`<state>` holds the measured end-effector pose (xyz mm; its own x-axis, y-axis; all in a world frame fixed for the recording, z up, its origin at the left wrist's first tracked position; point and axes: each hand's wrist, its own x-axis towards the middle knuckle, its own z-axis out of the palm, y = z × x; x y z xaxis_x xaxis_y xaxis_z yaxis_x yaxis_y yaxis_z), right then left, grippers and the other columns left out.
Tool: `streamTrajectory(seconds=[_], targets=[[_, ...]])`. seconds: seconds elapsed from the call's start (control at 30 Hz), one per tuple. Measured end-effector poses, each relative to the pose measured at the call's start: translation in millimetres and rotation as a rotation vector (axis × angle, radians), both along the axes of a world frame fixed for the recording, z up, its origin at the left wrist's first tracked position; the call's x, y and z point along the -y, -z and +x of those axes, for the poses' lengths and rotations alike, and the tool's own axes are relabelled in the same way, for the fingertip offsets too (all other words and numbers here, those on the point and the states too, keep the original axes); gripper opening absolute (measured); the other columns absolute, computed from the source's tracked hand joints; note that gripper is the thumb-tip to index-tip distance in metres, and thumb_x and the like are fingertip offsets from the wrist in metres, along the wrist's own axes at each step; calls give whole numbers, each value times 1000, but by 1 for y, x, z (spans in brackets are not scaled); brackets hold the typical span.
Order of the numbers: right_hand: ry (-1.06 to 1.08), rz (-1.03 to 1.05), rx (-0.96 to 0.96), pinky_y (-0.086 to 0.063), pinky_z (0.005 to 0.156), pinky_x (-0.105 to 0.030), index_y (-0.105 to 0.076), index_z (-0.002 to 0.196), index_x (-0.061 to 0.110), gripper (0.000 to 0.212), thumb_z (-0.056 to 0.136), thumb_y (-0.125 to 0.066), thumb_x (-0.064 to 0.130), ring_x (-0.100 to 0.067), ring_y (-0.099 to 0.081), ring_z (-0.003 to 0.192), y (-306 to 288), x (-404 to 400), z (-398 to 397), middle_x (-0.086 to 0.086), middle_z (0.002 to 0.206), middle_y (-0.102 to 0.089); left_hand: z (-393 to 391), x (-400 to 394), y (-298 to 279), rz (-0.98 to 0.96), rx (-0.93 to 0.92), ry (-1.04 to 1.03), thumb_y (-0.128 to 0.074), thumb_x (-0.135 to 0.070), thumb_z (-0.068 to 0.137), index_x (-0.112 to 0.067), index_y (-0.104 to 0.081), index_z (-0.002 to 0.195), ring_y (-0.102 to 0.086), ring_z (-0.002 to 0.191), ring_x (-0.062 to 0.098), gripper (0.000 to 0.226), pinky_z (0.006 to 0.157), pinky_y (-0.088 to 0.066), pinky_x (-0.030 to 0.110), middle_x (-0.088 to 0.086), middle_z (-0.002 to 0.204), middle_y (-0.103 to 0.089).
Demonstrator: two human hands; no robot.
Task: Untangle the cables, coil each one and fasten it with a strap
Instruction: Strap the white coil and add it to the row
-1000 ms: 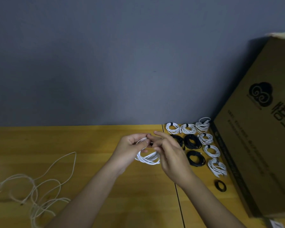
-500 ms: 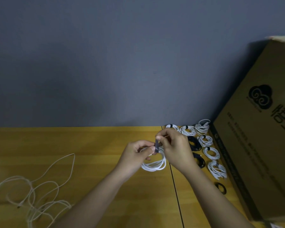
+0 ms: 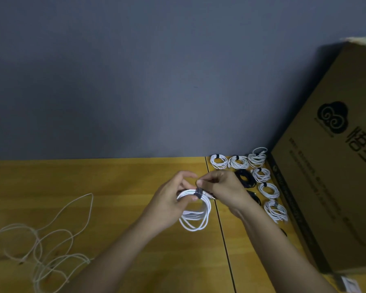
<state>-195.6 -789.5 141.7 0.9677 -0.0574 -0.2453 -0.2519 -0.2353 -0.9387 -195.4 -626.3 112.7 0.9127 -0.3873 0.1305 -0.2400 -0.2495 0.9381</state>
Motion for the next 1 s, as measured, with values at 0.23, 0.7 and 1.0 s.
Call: streamTrajectory(seconds=[0.23,0.7,1.0], targets=[[-3,300,-171,-37,67,-31,-70,88,10,8,85,-67,3,-23,-52,73,10,-1,-7,-9,73,-65,-1,-10,6,232,456,68,-57,-29,91,-36,-55,106,-59,88,5,17,75,-46,23,-15,101,-52],[223,372,-2,-51,72,-29,-71,90,11,26,99,-49,22,-17,-65,80,46,-7,-33,-8,84,-71,-6,8,30,295,662,12,-45,-24,93,-23,-53,114,-63,99,9,22,73,-52,28,-2,109,-70],[212,-110,196,-45,64,-14,-46,133,27,32,101,-40,28,3,-61,83,107,37,-66,16,101,-63,7,78,78,178,47,-22,-62,-21,92,-15,-61,99,-62,82,12,9,71,-44,27,-3,91,-68]])
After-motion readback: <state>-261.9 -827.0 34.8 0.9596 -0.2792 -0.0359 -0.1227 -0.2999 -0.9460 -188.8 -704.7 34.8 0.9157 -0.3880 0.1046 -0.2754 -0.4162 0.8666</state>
